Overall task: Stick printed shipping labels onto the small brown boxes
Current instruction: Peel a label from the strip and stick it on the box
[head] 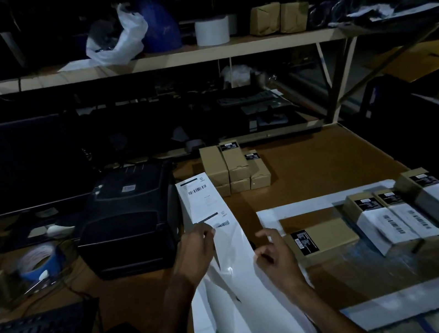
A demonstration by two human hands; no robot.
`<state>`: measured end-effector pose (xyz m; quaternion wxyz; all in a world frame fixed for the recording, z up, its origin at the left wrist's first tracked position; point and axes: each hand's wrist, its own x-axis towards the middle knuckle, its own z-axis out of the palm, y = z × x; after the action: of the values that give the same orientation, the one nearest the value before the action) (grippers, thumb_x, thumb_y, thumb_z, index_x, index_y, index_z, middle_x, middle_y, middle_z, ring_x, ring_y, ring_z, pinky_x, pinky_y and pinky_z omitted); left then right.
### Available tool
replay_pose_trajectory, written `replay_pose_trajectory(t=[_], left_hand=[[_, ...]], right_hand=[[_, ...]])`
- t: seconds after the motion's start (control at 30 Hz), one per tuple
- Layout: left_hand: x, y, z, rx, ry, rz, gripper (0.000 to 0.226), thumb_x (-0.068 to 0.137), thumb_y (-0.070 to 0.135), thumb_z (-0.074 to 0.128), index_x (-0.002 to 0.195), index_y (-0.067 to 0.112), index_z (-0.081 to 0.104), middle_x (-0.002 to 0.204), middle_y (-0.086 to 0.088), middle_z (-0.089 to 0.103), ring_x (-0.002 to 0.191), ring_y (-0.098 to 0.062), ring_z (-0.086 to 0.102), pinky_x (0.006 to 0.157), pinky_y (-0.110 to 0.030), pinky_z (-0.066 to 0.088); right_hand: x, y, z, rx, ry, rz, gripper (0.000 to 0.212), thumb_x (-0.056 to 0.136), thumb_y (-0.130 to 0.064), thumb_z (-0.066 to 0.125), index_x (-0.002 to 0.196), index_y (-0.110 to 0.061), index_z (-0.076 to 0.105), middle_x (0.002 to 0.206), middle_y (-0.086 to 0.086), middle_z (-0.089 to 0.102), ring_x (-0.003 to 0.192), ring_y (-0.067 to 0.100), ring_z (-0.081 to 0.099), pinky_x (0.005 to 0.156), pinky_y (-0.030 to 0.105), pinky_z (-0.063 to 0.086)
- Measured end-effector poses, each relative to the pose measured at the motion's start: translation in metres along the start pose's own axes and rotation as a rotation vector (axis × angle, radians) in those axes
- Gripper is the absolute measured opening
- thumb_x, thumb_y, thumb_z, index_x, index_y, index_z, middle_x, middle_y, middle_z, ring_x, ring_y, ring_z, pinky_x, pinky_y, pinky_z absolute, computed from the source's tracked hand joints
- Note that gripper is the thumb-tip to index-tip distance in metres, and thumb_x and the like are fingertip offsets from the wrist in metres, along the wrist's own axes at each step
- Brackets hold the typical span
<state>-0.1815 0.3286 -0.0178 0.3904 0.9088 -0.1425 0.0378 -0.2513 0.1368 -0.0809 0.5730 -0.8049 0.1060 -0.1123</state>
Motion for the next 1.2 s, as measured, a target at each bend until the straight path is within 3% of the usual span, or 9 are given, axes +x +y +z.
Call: replay_pose_trajectory(t=[0.17, 0.23, 0.33, 0.4, 0.5, 0.63, 0.73, 0.93, 1.2], left_hand=[[0.005, 0.006, -0.008, -0.064, 0.007, -0.079, 0.01, 0.103, 0.018, 0.05, 0.094, 0.016, 0.055, 0.096, -0.01, 0.066, 0.081, -0.025, 0.068, 0.071, -0.044, 0.062], [0.004, 0.01, -0.007, -0.036, -0.039, -0.082, 0.005, 0.103, 0.019, 0.05, 0.103, 0.016, 0.054, 0.111, -0.009, 0.065, 0.094, -0.028, 0.068, 0.076, -0.045, 0.062], [0.003, 0.015, -0.006, 0.007, -0.063, -0.092, 0.008, 0.103, 0.022, 0.05, 0.11, 0.019, 0.054, 0.124, -0.009, 0.063, 0.107, -0.031, 0.065, 0.081, -0.048, 0.061], [0.003, 0.016, -0.007, 0.037, -0.067, -0.076, 0.007, 0.103, 0.022, 0.051, 0.11, 0.021, 0.052, 0.126, -0.01, 0.063, 0.111, -0.03, 0.064, 0.082, -0.047, 0.061], [0.003, 0.022, -0.012, 0.08, -0.067, -0.081, 0.012, 0.102, 0.018, 0.053, 0.114, 0.018, 0.054, 0.126, -0.01, 0.063, 0.108, -0.029, 0.065, 0.079, -0.042, 0.062], [0.007, 0.028, -0.017, 0.2, -0.062, -0.089, 0.025, 0.099, 0.013, 0.056, 0.124, 0.012, 0.055, 0.129, -0.013, 0.063, 0.104, -0.032, 0.067, 0.083, -0.048, 0.06], [0.007, 0.029, -0.024, 0.233, -0.031, -0.114, 0.023, 0.101, 0.021, 0.055, 0.123, 0.016, 0.054, 0.132, -0.009, 0.063, 0.109, -0.029, 0.066, 0.087, -0.043, 0.058], [0.012, 0.03, -0.042, 0.288, 0.097, -0.126, 0.02, 0.103, 0.028, 0.048, 0.119, 0.019, 0.056, 0.123, -0.006, 0.067, 0.104, -0.03, 0.065, 0.085, -0.043, 0.054], [0.024, 0.046, -0.07, 0.256, 0.32, -0.141, 0.02, 0.104, 0.027, 0.042, 0.111, 0.017, 0.058, 0.11, -0.01, 0.068, 0.099, -0.034, 0.062, 0.076, -0.038, 0.041]], right_hand=[[-0.001, -0.005, 0.007, -0.351, -0.018, -0.124, 0.057, 0.089, 0.009, 0.06, 0.105, -0.046, 0.061, 0.092, -0.009, 0.069, 0.087, 0.001, 0.062, 0.081, 0.014, 0.052], [-0.001, -0.016, 0.012, -0.444, 0.029, -0.197, 0.043, 0.091, 0.0, 0.063, 0.108, -0.039, 0.068, 0.113, -0.008, 0.066, 0.106, 0.008, 0.059, 0.094, 0.024, 0.053], [-0.003, -0.027, 0.017, -0.564, 0.06, -0.299, 0.025, 0.091, -0.029, 0.067, 0.112, -0.043, 0.068, 0.145, -0.01, 0.045, 0.137, 0.017, 0.032, 0.11, 0.042, 0.034], [-0.006, -0.029, 0.021, -0.633, 0.006, -0.333, 0.03, 0.091, -0.049, 0.063, 0.121, -0.046, 0.062, 0.156, -0.011, 0.03, 0.144, 0.019, 0.019, 0.111, 0.047, 0.027], [-0.012, -0.022, 0.03, -0.842, -0.081, -0.382, 0.055, 0.09, -0.066, 0.053, 0.141, -0.05, 0.044, 0.165, -0.006, 0.016, 0.147, 0.026, 0.018, 0.11, 0.05, 0.032], [-0.018, -0.012, 0.038, -1.039, -0.192, -0.326, 0.08, 0.087, -0.063, 0.057, 0.154, -0.049, 0.015, 0.167, 0.012, 0.013, 0.144, 0.041, 0.031, 0.11, 0.058, 0.034], [-0.019, -0.008, 0.035, -1.067, -0.301, -0.25, 0.078, 0.094, -0.058, 0.052, 0.154, -0.05, 0.003, 0.168, 0.012, 0.003, 0.144, 0.038, 0.028, 0.115, 0.054, 0.024], [-0.017, 0.0, 0.032, -1.063, -0.364, -0.16, 0.061, 0.095, -0.065, 0.039, 0.151, -0.049, 0.023, 0.167, 0.002, -0.004, 0.146, 0.038, 0.012, 0.115, 0.053, 0.017], [-0.01, -0.006, 0.029, -1.039, -0.344, -0.198, 0.059, 0.088, -0.056, 0.053, 0.144, -0.047, 0.038, 0.166, -0.007, 0.003, 0.144, 0.032, 0.011, 0.114, 0.05, 0.02]])
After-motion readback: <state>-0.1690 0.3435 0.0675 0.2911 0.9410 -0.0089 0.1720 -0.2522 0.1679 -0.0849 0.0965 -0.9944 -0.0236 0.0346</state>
